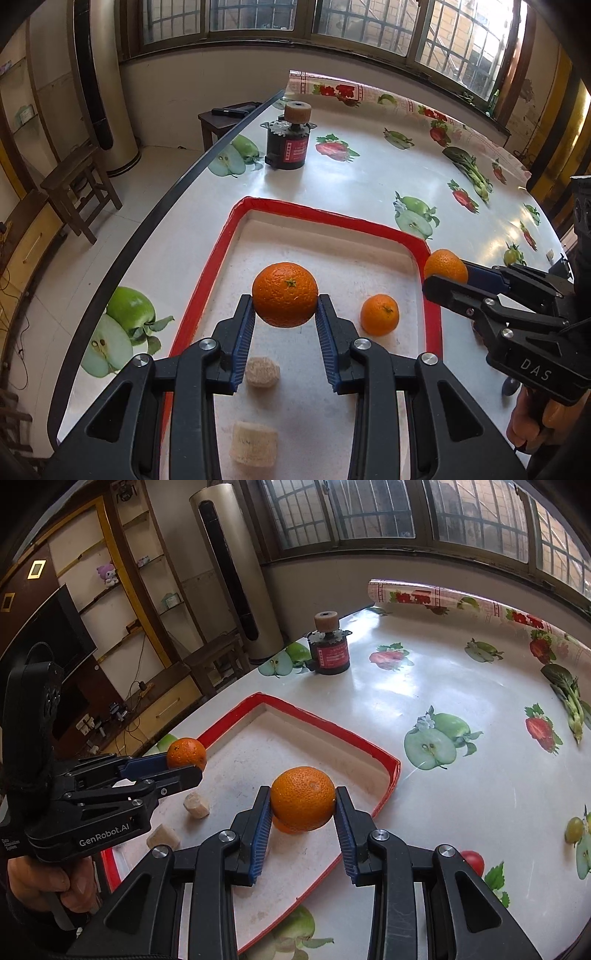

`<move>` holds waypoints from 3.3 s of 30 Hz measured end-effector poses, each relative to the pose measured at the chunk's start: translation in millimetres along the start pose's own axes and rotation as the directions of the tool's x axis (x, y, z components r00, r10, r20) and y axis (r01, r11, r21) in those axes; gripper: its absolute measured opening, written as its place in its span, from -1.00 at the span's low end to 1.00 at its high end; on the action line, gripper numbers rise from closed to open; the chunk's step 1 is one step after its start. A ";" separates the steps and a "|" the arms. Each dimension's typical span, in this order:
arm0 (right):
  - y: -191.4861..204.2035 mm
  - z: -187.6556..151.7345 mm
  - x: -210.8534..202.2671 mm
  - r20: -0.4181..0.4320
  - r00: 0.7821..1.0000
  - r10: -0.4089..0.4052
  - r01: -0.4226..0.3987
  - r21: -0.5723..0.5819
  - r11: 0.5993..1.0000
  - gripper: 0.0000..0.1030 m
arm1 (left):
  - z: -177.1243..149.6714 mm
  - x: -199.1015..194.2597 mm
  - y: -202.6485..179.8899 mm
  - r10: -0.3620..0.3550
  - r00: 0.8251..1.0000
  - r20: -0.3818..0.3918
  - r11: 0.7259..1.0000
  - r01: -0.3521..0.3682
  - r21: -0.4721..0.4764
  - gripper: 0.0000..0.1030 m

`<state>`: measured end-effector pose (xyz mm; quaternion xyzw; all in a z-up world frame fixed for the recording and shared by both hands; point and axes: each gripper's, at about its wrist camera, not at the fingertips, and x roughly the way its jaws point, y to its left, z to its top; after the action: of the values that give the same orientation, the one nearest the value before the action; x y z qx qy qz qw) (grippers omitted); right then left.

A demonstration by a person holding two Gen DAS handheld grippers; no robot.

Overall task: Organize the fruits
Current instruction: 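Lower both oranges into the tray and open both grippers, then move both grippers back toward the tomatoes and dark plum, then grasp the dark plum with the left gripper while the right gripper grasps a red tomato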

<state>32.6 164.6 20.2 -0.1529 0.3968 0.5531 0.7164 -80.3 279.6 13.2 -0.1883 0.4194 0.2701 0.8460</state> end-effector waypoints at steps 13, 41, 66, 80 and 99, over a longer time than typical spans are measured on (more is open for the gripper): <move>-15.7 8.2 63.9 -0.103 0.994 -0.035 0.038 0.028 0.999 -0.34 | 10.7 56.5 1.9 0.017 0.994 -0.111 1.000 -0.018 -0.011 -0.39; -2.3 -13.4 -7.6 -0.007 0.999 -0.033 0.033 0.000 0.999 0.09 | -14.3 -10.3 -4.1 0.012 1.000 -0.011 0.999 -0.012 -0.049 -0.03; -61.8 -103.6 -117.8 0.058 0.988 -0.146 0.138 0.129 0.982 0.33 | -56.3 -58.7 -80.4 -0.115 0.993 0.029 0.993 0.114 0.037 0.06; -105.2 -150.6 -148.2 0.037 0.976 -0.212 0.200 0.216 0.956 0.33 | -79.8 -54.6 -136.4 -0.181 0.983 -0.026 0.976 0.183 0.116 0.06; -122.9 -176.2 -146.9 0.012 0.981 -0.194 0.186 0.240 0.953 0.04 | -106.0 -31.0 -195.1 -0.262 0.956 -0.131 0.942 0.282 0.180 0.06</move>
<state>63.9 -91.9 -11.0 -0.0938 0.4309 0.4328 0.7863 -40.3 59.7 -4.9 -0.1740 0.4579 0.0977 0.8663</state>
